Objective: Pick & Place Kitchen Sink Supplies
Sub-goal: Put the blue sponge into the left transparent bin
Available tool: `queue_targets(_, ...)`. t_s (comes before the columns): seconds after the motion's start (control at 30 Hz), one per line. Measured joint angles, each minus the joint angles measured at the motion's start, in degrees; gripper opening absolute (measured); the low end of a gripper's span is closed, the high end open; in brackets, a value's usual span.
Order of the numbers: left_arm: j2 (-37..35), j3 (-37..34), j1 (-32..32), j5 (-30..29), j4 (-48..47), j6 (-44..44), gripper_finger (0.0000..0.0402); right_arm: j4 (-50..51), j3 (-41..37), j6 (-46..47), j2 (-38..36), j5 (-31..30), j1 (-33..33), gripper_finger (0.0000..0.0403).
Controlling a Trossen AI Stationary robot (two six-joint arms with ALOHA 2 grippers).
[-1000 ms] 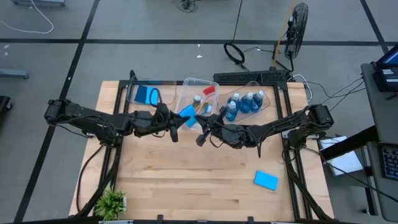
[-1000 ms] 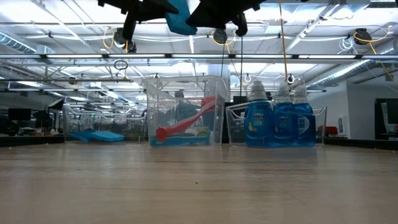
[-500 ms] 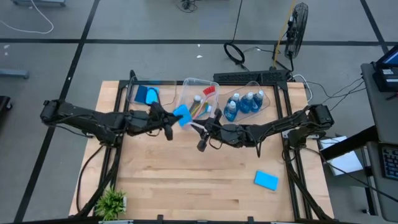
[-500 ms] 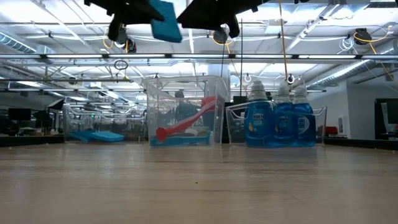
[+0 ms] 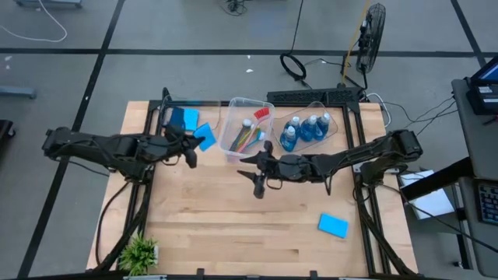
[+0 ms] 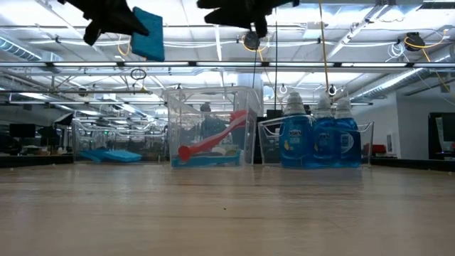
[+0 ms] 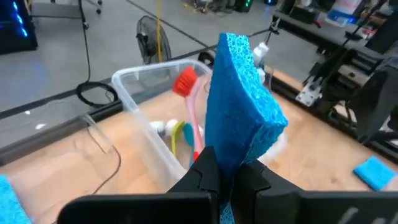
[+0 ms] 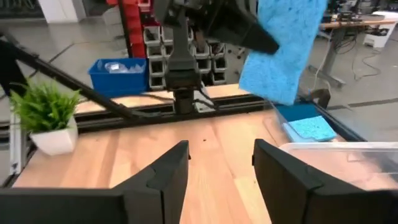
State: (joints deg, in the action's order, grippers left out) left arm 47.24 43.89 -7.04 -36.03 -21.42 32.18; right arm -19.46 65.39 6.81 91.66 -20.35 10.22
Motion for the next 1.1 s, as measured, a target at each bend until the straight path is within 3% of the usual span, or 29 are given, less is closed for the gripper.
queue_targets(0.27,-3.82,0.03,1.67,0.75,-6.49,0.3,0.0008,19.54,0.01,-0.05,-10.59,-0.36,0.32,0.016)
queue_targets(0.6,-4.54,0.03,11.27,11.54,-9.74,-1.26,0.0008,33.6,-0.2,5.98,-24.31,-0.04,1.68,0.0164)
queue_targets(0.9,-3.93,0.03,26.22,21.83,-11.9,0.31,0.0008,33.48,-10.59,15.04,-35.87,4.09,3.65,0.0162)
queue_targets(1.1,0.98,0.62,39.26,31.6,-11.03,1.64,0.0008,23.1,-21.83,14.01,-44.55,4.12,6.34,0.016)
